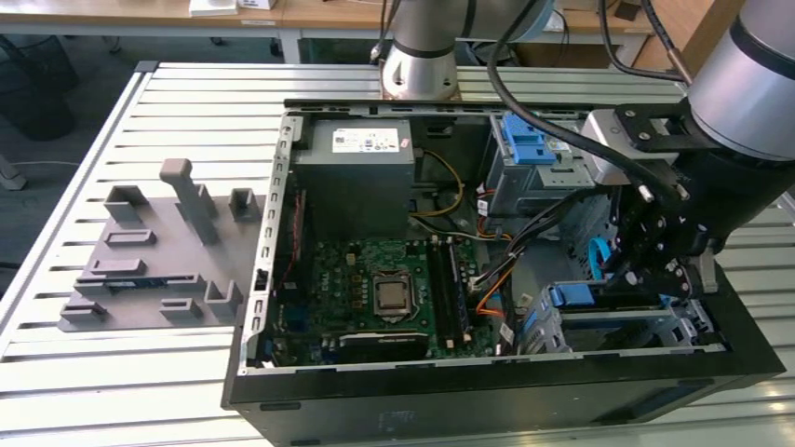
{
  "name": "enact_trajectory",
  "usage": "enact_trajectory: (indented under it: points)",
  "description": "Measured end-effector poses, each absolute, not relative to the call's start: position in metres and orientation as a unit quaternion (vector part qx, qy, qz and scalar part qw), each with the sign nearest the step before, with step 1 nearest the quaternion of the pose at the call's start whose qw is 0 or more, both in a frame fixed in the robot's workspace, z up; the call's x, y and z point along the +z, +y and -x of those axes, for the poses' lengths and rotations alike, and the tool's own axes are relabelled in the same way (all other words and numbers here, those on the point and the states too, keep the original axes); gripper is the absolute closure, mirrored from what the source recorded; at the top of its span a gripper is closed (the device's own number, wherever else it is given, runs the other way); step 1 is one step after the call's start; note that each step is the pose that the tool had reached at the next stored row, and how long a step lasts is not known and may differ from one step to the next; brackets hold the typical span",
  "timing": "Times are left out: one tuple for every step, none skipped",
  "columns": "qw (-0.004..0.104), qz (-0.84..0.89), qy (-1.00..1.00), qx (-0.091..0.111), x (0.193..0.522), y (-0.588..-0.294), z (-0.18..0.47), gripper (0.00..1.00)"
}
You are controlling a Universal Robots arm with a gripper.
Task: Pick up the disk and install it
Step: 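Insert the second disk wire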
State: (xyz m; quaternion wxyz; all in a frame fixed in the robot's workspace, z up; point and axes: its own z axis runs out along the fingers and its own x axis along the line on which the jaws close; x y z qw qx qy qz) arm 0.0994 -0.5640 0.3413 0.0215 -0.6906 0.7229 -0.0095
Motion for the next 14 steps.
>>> enact_trajectory:
  points:
    - [0.022, 0.691, 0.723, -0.009, 0.3429, -0.564, -0.0994, 0.76]
    - [0.021, 0.691, 0.723, -0.009, 0.3441, -0.5639, -0.0994, 0.76]
    - [0.022, 0.691, 0.723, -0.009, 0.3443, -0.5639, -0.0994, 0.78]
    - [0.022, 0.691, 0.723, -0.009, 0.3443, -0.5639, -0.0993, 0.78]
    - [0.022, 0.691, 0.723, -0.009, 0.3443, -0.5639, -0.0994, 0.84]
    - [0.022, 0.691, 0.723, -0.009, 0.3444, -0.5639, -0.0994, 0.89]
    - [0.021, 0.691, 0.723, -0.009, 0.3446, -0.5639, -0.0994, 0.89]
    - [0.022, 0.691, 0.723, -0.009, 0.3446, -0.5639, -0.0994, 0.89]
    - [0.022, 0.691, 0.723, -0.009, 0.3446, -0.5639, -0.0994, 0.89]
    - [0.022, 0.691, 0.723, -0.009, 0.3447, -0.5639, -0.0994, 0.89]
    - [0.022, 0.691, 0.723, -0.009, 0.3447, -0.5639, -0.0994, 0.89]
    - [0.021, 0.691, 0.723, -0.009, 0.3448, -0.5639, -0.0994, 0.89]
    - [0.021, 0.691, 0.723, -0.009, 0.3448, -0.5639, -0.0994, 0.89]
    - [0.021, 0.691, 0.723, -0.009, 0.3448, -0.5639, -0.0994, 0.89]
